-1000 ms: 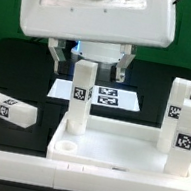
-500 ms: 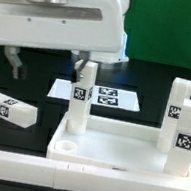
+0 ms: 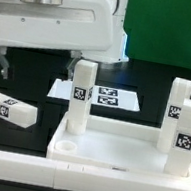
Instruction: Assemble desk
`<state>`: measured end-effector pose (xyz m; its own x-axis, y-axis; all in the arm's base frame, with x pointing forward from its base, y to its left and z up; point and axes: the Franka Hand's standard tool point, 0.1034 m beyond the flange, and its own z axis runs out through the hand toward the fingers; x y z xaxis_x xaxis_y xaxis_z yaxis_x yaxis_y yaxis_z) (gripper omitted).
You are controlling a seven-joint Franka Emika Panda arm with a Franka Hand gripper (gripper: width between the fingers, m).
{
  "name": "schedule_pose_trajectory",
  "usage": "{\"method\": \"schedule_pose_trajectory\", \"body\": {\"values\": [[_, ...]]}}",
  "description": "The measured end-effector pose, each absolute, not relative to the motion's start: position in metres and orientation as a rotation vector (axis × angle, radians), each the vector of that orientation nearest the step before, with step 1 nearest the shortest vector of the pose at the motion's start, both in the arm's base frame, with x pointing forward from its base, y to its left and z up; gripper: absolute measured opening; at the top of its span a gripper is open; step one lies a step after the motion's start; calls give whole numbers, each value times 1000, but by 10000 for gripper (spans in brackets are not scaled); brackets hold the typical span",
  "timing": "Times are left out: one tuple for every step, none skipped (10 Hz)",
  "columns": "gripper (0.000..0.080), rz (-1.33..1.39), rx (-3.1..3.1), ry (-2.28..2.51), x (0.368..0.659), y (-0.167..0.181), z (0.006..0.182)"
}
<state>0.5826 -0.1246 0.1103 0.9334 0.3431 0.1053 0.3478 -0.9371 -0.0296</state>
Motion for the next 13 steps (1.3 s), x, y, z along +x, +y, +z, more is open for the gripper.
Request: {"method": "schedule_pose_trajectory", "body": {"values": [[648,-139,-3031,-616,577,-136,108],[648,-76,-3004,-688,565,-141,102],[648,-64,-2983,-781,555,-148,95],[648,-73,-2967,-899,549,-154,90],[648,-64,-2955,-953,548,-155,90],[648,-58,-2951,-977,548,-156,90],[648,-57,-2957,-961,548,-156,90],[648,-57,-2957,-961,547,-157,90],[648,-67,-2943,-1037,546,-161,89],[648,-76,-2946,-1060,546,-164,89],[648,-87,-2959,-1060,546,-168,88],[648,-87,-2948,-1097,545,-171,88],[648,-87,-2951,-1089,544,-174,88]]}}
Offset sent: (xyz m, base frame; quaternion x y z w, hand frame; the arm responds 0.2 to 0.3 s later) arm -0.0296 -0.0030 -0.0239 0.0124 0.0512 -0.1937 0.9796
